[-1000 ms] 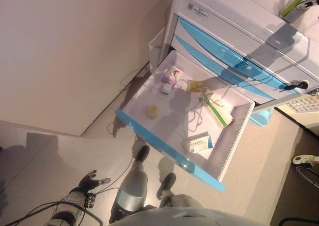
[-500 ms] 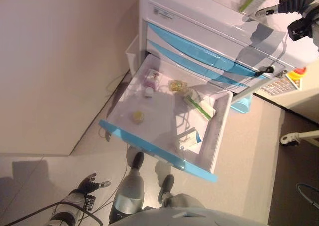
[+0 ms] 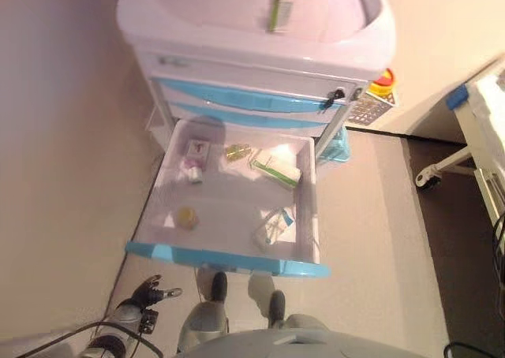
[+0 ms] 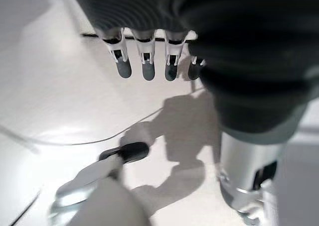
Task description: Open the drawer and pick up the medicine
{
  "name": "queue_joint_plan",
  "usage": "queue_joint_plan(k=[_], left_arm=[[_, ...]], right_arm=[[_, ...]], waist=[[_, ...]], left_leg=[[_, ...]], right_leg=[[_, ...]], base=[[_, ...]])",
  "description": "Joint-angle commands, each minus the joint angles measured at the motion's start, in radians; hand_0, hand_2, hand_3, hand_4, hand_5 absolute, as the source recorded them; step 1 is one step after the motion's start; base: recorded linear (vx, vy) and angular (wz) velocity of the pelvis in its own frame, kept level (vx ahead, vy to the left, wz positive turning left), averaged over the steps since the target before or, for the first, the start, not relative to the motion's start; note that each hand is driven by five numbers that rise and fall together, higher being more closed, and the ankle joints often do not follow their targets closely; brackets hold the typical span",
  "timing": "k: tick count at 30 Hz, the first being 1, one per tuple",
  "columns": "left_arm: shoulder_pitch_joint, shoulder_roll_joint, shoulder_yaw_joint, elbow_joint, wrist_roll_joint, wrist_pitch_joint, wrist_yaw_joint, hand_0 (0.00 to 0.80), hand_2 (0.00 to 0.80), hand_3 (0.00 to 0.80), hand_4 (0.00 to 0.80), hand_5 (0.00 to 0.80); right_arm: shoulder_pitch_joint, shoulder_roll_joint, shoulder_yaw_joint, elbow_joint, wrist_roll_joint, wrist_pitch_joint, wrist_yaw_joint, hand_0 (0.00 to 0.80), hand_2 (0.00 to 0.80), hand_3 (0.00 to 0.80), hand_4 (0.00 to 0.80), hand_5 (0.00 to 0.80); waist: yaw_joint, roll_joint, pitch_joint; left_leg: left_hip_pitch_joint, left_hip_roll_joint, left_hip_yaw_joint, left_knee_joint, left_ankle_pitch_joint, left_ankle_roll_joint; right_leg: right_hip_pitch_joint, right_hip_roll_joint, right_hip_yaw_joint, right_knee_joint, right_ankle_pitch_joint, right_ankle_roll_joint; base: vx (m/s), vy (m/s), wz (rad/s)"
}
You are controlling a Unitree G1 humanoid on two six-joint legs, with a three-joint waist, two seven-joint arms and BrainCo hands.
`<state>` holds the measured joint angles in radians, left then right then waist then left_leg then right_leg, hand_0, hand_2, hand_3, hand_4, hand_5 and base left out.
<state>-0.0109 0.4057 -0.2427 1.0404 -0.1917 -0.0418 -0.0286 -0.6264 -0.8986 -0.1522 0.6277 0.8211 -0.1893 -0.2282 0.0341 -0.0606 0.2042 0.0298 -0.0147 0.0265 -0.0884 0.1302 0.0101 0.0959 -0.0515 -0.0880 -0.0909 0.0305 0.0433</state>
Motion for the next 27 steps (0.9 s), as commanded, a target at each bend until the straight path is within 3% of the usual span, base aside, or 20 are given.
queue_joint_plan(k=[1,7,16,20,27], left_arm=[[-0.037,-0.013,-0.063,0.036,0.048,0.022,0.002,0.000,0.000,0.000,0.000,0.000],[-0.068,-0.028,-0.094,-0.009,0.114,0.040,-0.007,0.000,0.000,0.000,0.000,0.000],[-0.081,-0.028,-0.199,-0.097,0.172,0.082,-0.073,0.000,0.000,0.000,0.000,0.000],[-0.087,0.003,-0.219,-0.167,0.176,0.081,-0.099,0.000,0.000,0.000,0.000,0.000],[-0.135,0.094,-0.254,-0.357,0.146,0.098,-0.113,0.000,0.000,0.000,0.000,0.000]], right_arm=[[0.093,0.053,-0.024,-0.057,-0.084,-0.065,-0.039,0.000,0.000,0.000,0.000,0.000],[0.259,0.191,0.009,0.022,-0.253,0.016,-0.143,0.000,0.000,0.000,0.000,0.000],[0.471,0.359,0.133,0.305,-0.644,0.041,-0.202,0.000,0.000,0.000,0.000,0.000],[0.509,0.394,0.238,0.347,-0.828,0.070,-0.220,0.000,0.000,0.000,0.000,0.000],[0.521,0.417,0.405,0.313,-0.912,0.104,-0.147,0.000,0.000,0.000,0.000,0.000]], waist=[[0.006,0.005,-0.040],[-0.032,0.026,-0.039],[-0.075,0.059,-0.007],[-0.087,0.071,0.037],[-0.099,0.082,0.164]], left_leg=[[0.044,-0.033,-0.007,0.004,-0.183,-0.005],[0.045,-0.029,0.023,0.006,-0.183,-0.005],[0.040,-0.019,0.044,0.008,-0.179,0.006],[0.018,-0.019,0.044,0.015,-0.171,0.013],[-0.095,-0.030,0.045,0.107,-0.173,0.033]], right_leg=[[-0.045,0.020,-0.044,0.021,-0.007,0.048],[-0.053,0.021,-0.023,0.026,-0.008,0.045],[-0.075,0.024,-0.001,0.064,-0.020,0.041],[-0.108,0.021,0.002,0.096,-0.028,0.038],[-0.217,0.015,0.011,0.202,-0.048,0.022]], base=[[-0.056,-0.030,-0.16],[-0.044,-0.009,-0.22],[-0.018,0.015,-0.06],[-0.068,0.036,-0.06],[-0.116,0.061,-0.09]])
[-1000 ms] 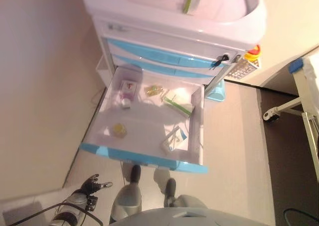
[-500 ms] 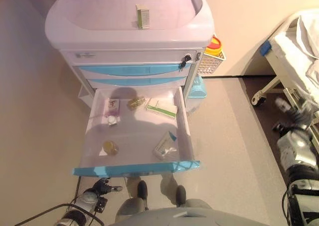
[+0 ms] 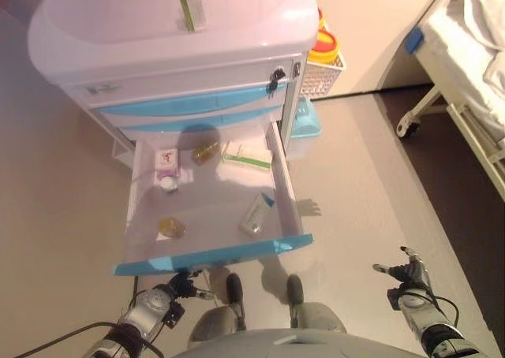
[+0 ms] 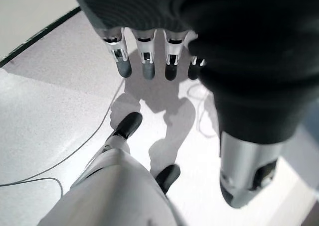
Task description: Open the drawer and pick up the medicine
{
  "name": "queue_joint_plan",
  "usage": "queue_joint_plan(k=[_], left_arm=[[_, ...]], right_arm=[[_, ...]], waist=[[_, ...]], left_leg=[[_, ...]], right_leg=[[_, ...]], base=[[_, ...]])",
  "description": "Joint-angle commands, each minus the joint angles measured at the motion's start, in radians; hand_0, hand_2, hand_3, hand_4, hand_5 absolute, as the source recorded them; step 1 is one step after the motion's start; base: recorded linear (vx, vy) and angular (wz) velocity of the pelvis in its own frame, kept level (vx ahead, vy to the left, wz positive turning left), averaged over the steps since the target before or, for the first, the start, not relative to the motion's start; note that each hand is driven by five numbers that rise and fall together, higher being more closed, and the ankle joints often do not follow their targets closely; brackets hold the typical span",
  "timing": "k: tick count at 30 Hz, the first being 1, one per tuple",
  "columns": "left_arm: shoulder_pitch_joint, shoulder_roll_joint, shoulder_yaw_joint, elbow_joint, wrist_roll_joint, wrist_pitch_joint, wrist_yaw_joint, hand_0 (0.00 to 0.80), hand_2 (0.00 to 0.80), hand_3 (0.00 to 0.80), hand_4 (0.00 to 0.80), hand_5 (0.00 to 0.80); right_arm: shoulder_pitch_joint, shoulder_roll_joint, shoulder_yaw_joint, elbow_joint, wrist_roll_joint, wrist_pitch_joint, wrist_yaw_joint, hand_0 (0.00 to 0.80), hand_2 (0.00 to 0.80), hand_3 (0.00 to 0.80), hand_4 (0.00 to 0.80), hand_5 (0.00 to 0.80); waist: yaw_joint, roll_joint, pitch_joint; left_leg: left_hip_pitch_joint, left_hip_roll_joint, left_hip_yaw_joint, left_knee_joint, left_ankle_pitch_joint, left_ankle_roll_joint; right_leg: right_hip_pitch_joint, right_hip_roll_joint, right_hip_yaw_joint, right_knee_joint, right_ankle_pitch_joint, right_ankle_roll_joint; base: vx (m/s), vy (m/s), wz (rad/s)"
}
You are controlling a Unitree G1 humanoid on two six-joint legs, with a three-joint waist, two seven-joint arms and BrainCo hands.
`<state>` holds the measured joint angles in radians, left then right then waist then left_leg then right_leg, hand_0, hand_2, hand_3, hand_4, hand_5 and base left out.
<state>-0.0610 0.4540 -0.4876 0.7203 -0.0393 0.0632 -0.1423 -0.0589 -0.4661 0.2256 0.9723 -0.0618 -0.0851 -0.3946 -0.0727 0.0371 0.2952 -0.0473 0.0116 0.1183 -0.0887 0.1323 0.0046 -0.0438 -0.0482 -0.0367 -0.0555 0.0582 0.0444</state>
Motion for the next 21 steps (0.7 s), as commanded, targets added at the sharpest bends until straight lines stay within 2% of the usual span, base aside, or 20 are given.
queue_joint_plan(k=[1,8,12,16,18,21], left_arm=[[-0.094,0.056,-0.009,-0.062,-0.014,-0.001,-0.004,0.000,0.000,0.000,0.000,0.000],[-0.207,0.181,0.011,-0.270,-0.107,0.016,0.002,0.000,0.000,0.000,0.000,0.000],[-0.324,0.283,0.058,-0.344,-0.146,0.063,-0.002,0.000,0.000,0.000,0.000,0.000],[-0.503,0.366,0.096,-0.293,-0.210,0.112,0.005,0.000,0.000,0.000,0.000,0.000],[-0.595,0.385,0.097,-0.220,-0.231,0.123,0.028,0.000,0.000,0.000,0.000,0.000],[-0.765,0.405,0.093,-0.036,-0.267,0.117,0.088,0.000,0.000,0.000,0.000,0.000]], right_arm=[[-0.049,-0.015,0.040,-0.037,-0.032,-0.007,0.034,0.000,0.000,0.000,0.000,0.000],[-0.076,-0.055,0.143,-0.162,-0.047,-0.021,0.083,0.000,0.000,0.000,0.000,0.000],[-0.066,-0.089,0.158,-0.265,-0.057,-0.010,0.112,0.000,0.000,0.000,0.000,0.000],[-0.055,-0.111,0.168,-0.314,-0.078,-0.007,0.109,0.000,0.000,0.000,0.000,0.000],[-0.056,-0.121,0.169,-0.311,-0.080,-0.019,0.104,0.000,0.000,0.000,0.000,0.000],[-0.055,-0.135,0.170,-0.320,-0.085,-0.032,0.089,0.000,0.000,0.000,0.000,0.000]], waist=[[0.007,-0.015,0.089],[-0.007,-0.011,0.210],[-0.028,-0.020,0.225],[-0.060,-0.029,0.225],[-0.077,-0.032,0.225],[-0.112,-0.041,0.225]], left_leg=[[-0.036,-0.058,-0.044,0.124,-0.177,0.041],[-0.175,-0.077,-0.012,0.299,-0.215,0.055],[-0.255,-0.087,0.015,0.380,-0.243,0.068],[-0.321,-0.090,0.044,0.458,-0.273,0.078],[-0.343,-0.089,0.057,0.492,-0.288,0.080],[-0.374,-0.083,0.080,0.533,-0.307,0.082]], right_leg=[[-0.090,0.010,-0.040,0.177,-0.077,0.019],[-0.205,-0.008,-0.026,0.264,-0.079,0.003],[-0.293,-0.014,0.000,0.319,-0.082,0.001],[-0.367,-0.016,0.030,0.365,-0.084,0.001],[-0.394,-0.017,0.043,0.381,-0.084,0.000],[-0.435,-0.014,0.074,0.398,-0.077,0.004]], base=[[-0.082,0.090,-0.03],[-0.034,0.113,-0.16],[0.047,0.125,-0.18],[0.063,0.098,-0.13],[0.059,0.107,-0.10],[0.065,0.117,-0.13]])
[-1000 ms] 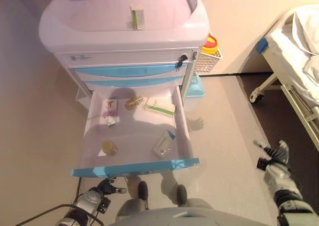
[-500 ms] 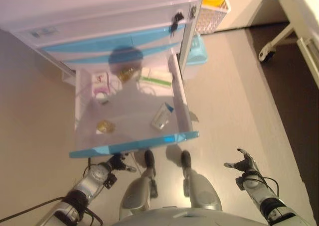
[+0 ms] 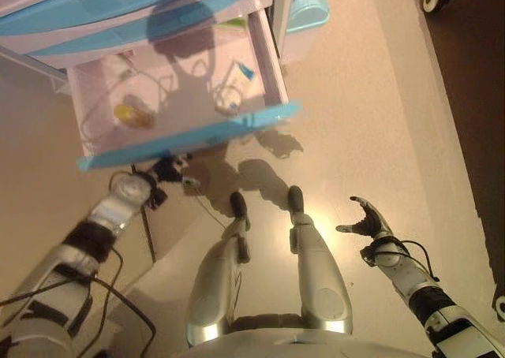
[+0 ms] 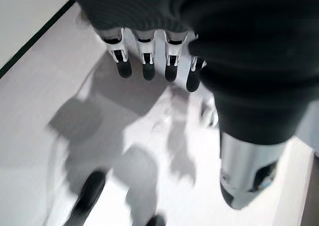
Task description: Open the drawer and pick up the medicine
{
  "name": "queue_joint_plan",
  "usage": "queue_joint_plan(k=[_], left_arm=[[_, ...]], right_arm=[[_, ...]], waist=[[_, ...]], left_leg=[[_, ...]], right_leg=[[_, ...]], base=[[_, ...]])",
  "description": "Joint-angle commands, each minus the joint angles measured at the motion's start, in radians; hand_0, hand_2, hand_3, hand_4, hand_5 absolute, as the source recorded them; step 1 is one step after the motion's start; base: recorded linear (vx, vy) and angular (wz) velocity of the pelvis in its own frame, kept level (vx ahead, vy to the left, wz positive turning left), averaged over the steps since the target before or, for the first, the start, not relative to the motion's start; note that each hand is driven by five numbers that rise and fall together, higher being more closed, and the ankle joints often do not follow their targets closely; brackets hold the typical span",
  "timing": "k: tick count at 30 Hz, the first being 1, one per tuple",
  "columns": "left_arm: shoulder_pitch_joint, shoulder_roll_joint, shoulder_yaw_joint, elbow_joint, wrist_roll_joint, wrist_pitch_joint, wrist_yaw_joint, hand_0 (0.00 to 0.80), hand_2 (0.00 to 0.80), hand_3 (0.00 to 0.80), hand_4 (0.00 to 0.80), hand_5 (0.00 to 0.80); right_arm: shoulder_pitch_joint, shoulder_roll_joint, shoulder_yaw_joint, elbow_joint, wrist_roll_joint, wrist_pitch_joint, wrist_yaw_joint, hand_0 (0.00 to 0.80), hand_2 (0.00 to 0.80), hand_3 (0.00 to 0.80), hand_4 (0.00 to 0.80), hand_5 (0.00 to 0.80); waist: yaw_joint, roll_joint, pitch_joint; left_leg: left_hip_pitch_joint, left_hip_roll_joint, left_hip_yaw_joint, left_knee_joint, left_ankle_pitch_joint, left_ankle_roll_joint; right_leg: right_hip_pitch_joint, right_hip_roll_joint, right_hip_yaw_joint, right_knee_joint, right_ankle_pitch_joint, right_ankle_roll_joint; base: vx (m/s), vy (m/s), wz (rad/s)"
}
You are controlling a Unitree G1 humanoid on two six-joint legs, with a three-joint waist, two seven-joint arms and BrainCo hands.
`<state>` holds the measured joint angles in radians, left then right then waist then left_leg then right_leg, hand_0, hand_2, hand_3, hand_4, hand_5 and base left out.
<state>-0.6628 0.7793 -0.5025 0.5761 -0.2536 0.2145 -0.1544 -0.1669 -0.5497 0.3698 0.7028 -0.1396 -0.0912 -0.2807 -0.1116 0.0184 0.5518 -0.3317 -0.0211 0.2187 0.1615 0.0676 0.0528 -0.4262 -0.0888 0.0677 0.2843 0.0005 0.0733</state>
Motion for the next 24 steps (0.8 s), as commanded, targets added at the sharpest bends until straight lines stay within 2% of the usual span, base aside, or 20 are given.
queue_joint_plan(k=[1,4,5,9,11,14,19,20,21,24], left_arm=[[-0.210,0.088,0.110,0.164,-0.054,-0.035,0.118,0.000,0.000,0.000,0.000,0.000],[-0.397,0.118,0.082,0.384,-0.052,-0.056,0.178,0.000,0.000,0.000,0.000,0.000],[-0.440,0.124,0.075,0.435,-0.075,-0.065,0.210,0.000,0.000,0.000,0.000,0.000],[-0.603,0.143,0.062,0.576,-0.079,-0.129,0.400,0.000,0.000,0.000,0.000,0.000],[-0.647,0.136,0.055,0.605,-0.070,-0.150,0.461,0.000,0.000,0.000,0.000,0.000],[-0.644,0.109,0.052,0.567,-0.063,-0.148,0.480,0.000,0.000,0.000,0.000,0.000],[-0.553,0.075,0.072,0.466,-0.145,-0.165,0.399,0.000,0.000,0.000,0.000,0.000],[-0.514,0.066,0.090,0.430,-0.197,-0.191,0.365,0.000,0.000,0.000,0.000,0.000],[-0.466,0.052,0.110,0.388,-0.249,-0.210,0.326,0.000,0.000,0.000,0.000,0.000],[-0.278,-0.012,0.181,0.240,-0.382,-0.299,0.249,0.000,0.000,0.000,0.000,0.000]], right_arm=[[0.053,-0.054,0.027,-0.052,-0.004,-0.027,-0.029,0.000,0.000,0.000,0.000,0.000],[0.040,-0.059,0.050,-0.053,-0.011,-0.039,-0.048,0.000,0.000,0.000,0.000,0.000],[0.040,-0.059,0.059,-0.058,-0.016,-0.037,-0.051,0.000,0.000,0.000,0.000,0.000],[0.031,-0.054,0.092,-0.054,-0.016,-0.055,-0.059,0.000,0.000,0.000,0.000,0.000],[0.026,-0.047,0.112,-0.050,-0.010,-0.059,-0.066,0.000,0.000,0.000,0.000,0.000],[0.022,-0.033,0.127,-0.043,-0.013,-0.067,-0.070,0.000,0.000,0.000,0.000,0.000],[0.024,-0.014,0.113,-0.035,-0.027,-0.081,-0.058,0.000,0.000,0.000,0.000,0.000],[0.028,-0.006,0.106,-0.039,-0.020,-0.089,-0.044,0.000,0.000,0.000,0.000,0.000],[0.027,0.004,0.100,-0.043,-0.010,-0.096,-0.026,0.000,0.000,0.000,0.000,0.000],[0.041,0.039,0.075,-0.047,0.065,-0.109,0.030,0.000,0.000,0.000,0.000,0.000]], waist=[[-0.083,-0.025,-0.032],[-0.121,-0.039,-0.032],[-0.130,-0.037,-0.032],[-0.158,-0.055,-0.032],[-0.164,-0.063,-0.032],[-0.164,-0.069,-0.032],[-0.147,-0.058,-0.032],[-0.139,-0.054,-0.032],[-0.131,-0.060,-0.032],[-0.094,-0.051,-0.032]], left_leg=[[-0.094,-0.047,-0.013,0.290,-0.248,0.035],[-0.110,-0.034,0.012,0.310,-0.263,0.036],[-0.095,-0.030,0.005,0.320,-0.299,0.032],[-0.097,-0.020,0.020,0.325,-0.314,0.035],[-0.098,-0.015,0.027,0.327,-0.322,0.035],[-0.088,-0.014,0.033,0.312,-0.324,0.035],[-0.040,-0.024,0.018,0.259,-0.317,0.039],[-0.022,-0.028,0.012,0.242,-0.312,0.039],[-0.018,-0.032,0.018,0.223,-0.278,0.041],[0.033,-0.042,-0.014,0.181,-0.262,0.036]], right_leg=[[-0.062,0.028,-0.022,0.061,-0.018,-0.023],[-0.093,0.038,0.012,0.070,-0.011,-0.019],[-0.084,0.045,0.021,0.079,-0.037,-0.012],[-0.095,0.059,0.049,0.064,-0.022,-0.003],[-0.097,0.064,0.053,0.062,-0.020,0.000],[-0.092,0.068,0.058,0.047,-0.011,0.008],[-0.057,0.068,0.056,0.027,-0.011,0.015],[-0.041,0.066,0.052,0.021,-0.013,0.017],[-0.034,0.059,0.050,0.005,0.013,0.012],[0.028,0.050,0.024,-0.009,0.002,0.010]], base=[[0.055,0.117,-0.19],[0.064,0.120,-0.20],[0.124,0.124,-0.26],[0.038,0.061,-0.22],[-0.012,0.016,-0.21],[-0.020,0.007,-0.18],[-0.009,-0.006,-0.01],[-0.112,-0.109,0.04],[-0.111,-0.138,0.05],[-0.045,-0.150,0.12]])
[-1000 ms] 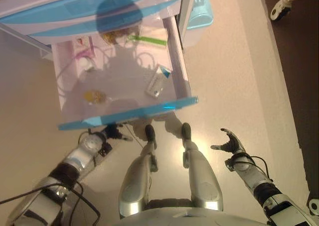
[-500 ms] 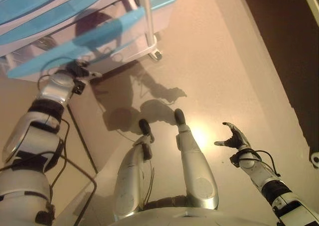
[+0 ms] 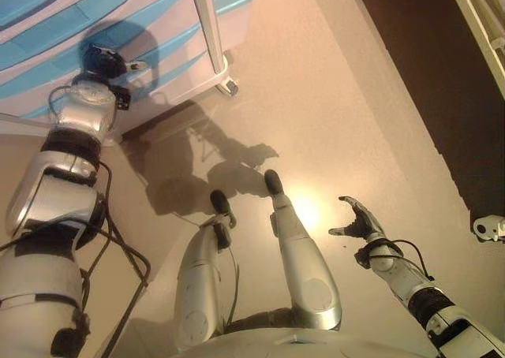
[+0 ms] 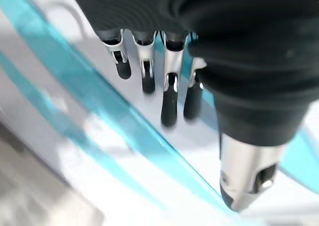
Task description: Open the drawer and pick up the medicine
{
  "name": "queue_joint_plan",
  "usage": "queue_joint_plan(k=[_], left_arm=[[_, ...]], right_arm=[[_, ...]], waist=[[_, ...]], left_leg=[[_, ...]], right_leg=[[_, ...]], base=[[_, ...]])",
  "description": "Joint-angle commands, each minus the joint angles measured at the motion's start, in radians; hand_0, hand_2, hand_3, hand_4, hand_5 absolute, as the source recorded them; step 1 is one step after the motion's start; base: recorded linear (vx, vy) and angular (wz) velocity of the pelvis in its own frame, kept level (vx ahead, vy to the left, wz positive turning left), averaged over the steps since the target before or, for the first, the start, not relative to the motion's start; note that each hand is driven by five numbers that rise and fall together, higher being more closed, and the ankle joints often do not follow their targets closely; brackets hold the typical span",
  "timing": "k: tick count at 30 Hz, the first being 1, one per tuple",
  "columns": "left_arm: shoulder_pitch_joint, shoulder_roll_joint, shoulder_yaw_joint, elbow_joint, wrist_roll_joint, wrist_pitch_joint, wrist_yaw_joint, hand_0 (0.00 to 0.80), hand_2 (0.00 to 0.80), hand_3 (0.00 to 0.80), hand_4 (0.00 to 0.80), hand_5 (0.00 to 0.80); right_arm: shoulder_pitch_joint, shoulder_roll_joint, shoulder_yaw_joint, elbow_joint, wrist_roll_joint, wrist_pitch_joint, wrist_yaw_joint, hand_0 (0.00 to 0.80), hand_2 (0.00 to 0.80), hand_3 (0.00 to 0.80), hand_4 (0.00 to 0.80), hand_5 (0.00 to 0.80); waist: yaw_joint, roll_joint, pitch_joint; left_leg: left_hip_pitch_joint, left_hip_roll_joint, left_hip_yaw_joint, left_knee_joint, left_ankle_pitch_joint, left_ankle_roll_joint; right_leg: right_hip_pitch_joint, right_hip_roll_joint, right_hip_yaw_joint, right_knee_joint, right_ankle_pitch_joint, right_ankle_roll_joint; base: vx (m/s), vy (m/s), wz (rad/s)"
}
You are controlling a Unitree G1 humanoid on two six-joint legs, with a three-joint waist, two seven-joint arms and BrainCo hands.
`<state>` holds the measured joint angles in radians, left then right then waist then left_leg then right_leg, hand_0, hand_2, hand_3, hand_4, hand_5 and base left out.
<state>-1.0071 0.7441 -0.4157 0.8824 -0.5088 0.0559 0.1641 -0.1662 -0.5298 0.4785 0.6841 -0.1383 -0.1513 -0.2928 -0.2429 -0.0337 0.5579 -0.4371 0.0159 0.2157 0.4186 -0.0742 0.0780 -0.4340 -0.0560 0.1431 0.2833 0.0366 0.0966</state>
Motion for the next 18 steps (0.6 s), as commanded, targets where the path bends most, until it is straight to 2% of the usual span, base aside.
queue_joint_plan(k=[1,3,4,6,7,8,9,13,18], left_arm=[[0.131,0.000,0.114,-0.117,-0.175,-0.160,-0.092,0.000,0.000,0.000,0.000,0.000],[0.306,-0.087,0.188,-0.199,-0.239,-0.219,-0.145,0.000,0.000,0.000,0.000,0.000],[0.407,-0.134,0.208,-0.226,-0.194,-0.260,-0.189,0.000,0.000,0.000,0.000,0.000],[0.514,-0.178,0.223,-0.247,-0.177,-0.283,-0.212,0.000,0.000,0.000,0.000,0.000],[0.515,-0.178,0.224,-0.248,-0.177,-0.283,-0.212,0.000,0.000,0.000,0.000,0.000],[0.629,-0.222,0.249,-0.253,-0.139,-0.294,-0.259,0.000,0.000,0.000,0.000,0.000],[0.679,-0.240,0.251,-0.249,-0.114,-0.303,-0.276,0.000,0.000,0.000,0.000,0.000],[0.840,-0.284,0.293,-0.194,-0.062,-0.275,-0.354,0.000,0.000,0.000,0.000,0.000],[0.952,-0.326,0.330,-0.058,0.004,-0.227,-0.379,0.000,0.000,0.000,0.000,0.000]], right_arm=[[0.046,0.031,-0.046,-0.020,0.079,-0.053,0.054,0.000,0.000,0.000,0.000,0.000],[0.062,0.064,-0.078,0.009,0.106,-0.060,0.077,0.000,0.000,0.000,0.000,0.000],[0.073,0.080,-0.095,0.024,0.118,-0.056,0.083,0.000,0.000,0.000,0.000,0.000],[0.087,0.093,-0.120,0.040,0.139,-0.049,0.101,0.000,0.000,0.000,0.000,0.000],[0.087,0.093,-0.120,0.040,0.139,-0.049,0.101,0.000,0.000,0.000,0.000,0.000],[0.107,0.103,-0.151,0.060,0.135,-0.049,0.122,0.000,0.000,0.000,0.000,0.000],[0.115,0.104,-0.165,0.073,0.141,-0.049,0.132,0.000,0.000,0.000,0.000,0.000],[0.133,0.108,-0.227,0.146,0.165,-0.047,0.184,0.000,0.000,0.000,0.000,0.000],[0.134,0.119,-0.273,0.253,0.145,-0.029,0.215,0.000,0.000,0.000,0.000,0.000]], waist=[[0.050,0.005,-0.041],[0.086,0.012,-0.065],[0.108,0.012,-0.082],[0.133,0.013,-0.109],[0.133,0.013,-0.109],[0.157,0.016,-0.138],[0.167,0.019,-0.153],[0.207,0.029,-0.221],[0.243,0.037,-0.300]], left_leg=[[0.156,-0.082,-0.023,-0.093,-0.113,0.009],[0.193,-0.092,-0.057,-0.126,-0.102,0.003],[0.217,-0.098,-0.078,-0.148,-0.092,-0.003],[0.244,-0.103,-0.102,-0.183,-0.071,-0.011],[0.245,-0.104,-0.102,-0.185,-0.071,-0.011],[0.286,-0.103,-0.130,-0.225,-0.054,-0.021],[0.307,-0.101,-0.145,-0.248,-0.043,-0.027],[0.367,-0.089,-0.189,-0.308,-0.013,-0.047],[0.419,-0.078,-0.220,-0.367,0.014,-0.068]], right_leg=[[0.057,0.013,-0.061,-0.015,-0.037,-0.016],[0.109,0.004,-0.090,-0.032,-0.051,-0.021],[0.148,-0.002,-0.112,-0.047,-0.058,-0.025],[0.190,-0.003,-0.133,-0.075,-0.057,-0.031],[0.191,-0.003,-0.134,-0.076,-0.057,-0.031],[0.243,0.005,-0.158,-0.102,-0.066,-0.038],[0.270,0.008,-0.171,-0.119,-0.068,-0.042],[0.348,0.021,-0.220,-0.163,-0.075,-0.058],[0.421,0.035,-0.257,-0.225,-0.073,-0.066]], base=[[0.007,-0.166,0.18],[0.046,-0.201,0.22],[0.053,-0.185,0.32],[0.034,-0.148,0.49],[0.069,-0.189,0.52],[0.076,-0.157,0.40],[0.102,-0.207,0.34],[0.052,-0.122,0.45],[0.033,-0.075,0.29]])
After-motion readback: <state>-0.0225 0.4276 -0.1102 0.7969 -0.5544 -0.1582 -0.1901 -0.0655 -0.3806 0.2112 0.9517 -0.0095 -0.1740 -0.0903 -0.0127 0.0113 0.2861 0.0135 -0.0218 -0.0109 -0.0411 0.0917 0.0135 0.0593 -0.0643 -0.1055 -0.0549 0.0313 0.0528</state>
